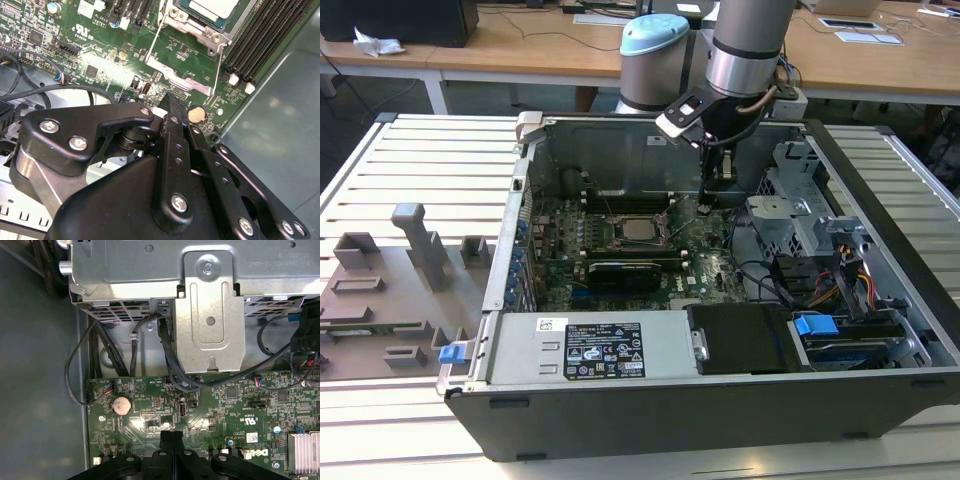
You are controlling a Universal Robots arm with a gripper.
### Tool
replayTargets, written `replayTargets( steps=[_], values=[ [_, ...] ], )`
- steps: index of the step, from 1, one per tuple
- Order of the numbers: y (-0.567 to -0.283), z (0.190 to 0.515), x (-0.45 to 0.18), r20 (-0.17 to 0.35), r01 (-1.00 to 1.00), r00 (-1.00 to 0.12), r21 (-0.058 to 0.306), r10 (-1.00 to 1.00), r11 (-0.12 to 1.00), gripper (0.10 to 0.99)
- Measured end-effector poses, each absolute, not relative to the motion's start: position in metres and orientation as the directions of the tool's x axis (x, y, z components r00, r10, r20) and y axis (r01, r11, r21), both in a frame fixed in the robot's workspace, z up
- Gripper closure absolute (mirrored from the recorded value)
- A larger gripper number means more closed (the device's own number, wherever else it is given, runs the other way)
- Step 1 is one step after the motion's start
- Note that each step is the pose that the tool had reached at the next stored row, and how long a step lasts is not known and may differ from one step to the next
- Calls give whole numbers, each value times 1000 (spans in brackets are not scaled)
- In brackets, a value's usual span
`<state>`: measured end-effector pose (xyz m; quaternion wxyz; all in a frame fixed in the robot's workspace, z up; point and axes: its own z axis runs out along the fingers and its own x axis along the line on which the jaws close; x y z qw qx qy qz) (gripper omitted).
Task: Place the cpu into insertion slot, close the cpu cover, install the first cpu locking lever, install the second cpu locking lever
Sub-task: 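Close the cpu cover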
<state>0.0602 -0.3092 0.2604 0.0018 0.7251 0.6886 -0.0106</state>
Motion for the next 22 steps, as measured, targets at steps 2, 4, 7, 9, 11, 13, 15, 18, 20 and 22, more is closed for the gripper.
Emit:
replayTargets(
  steps=[2,4,7,9,11,13,15,18,20,22],
  values=[
    [-309,260,60,-18,999,51,-12,999,-52,980],
    [-309,259,60,-18,999,51,-12,999,-52,980],
    [-309,258,60,-18,999,51,-12,999,-52,980],
    [-309,257,60,-18,999,51,-12,999,-52,980],
    [-309,256,60,-18,999,51,-12,999,-52,980],
    [-309,256,60,-18,999,51,-12,999,-52,980],
    [-309,255,60,-18,999,51,-12,999,-52,980],
    [-309,254,60,-18,999,51,-12,999,-52,980],
    [-309,253,60,-18,999,51,-12,999,-52,980],
    [-309,253,60,-18,999,51,-12,999,-52,980]
  ],
)
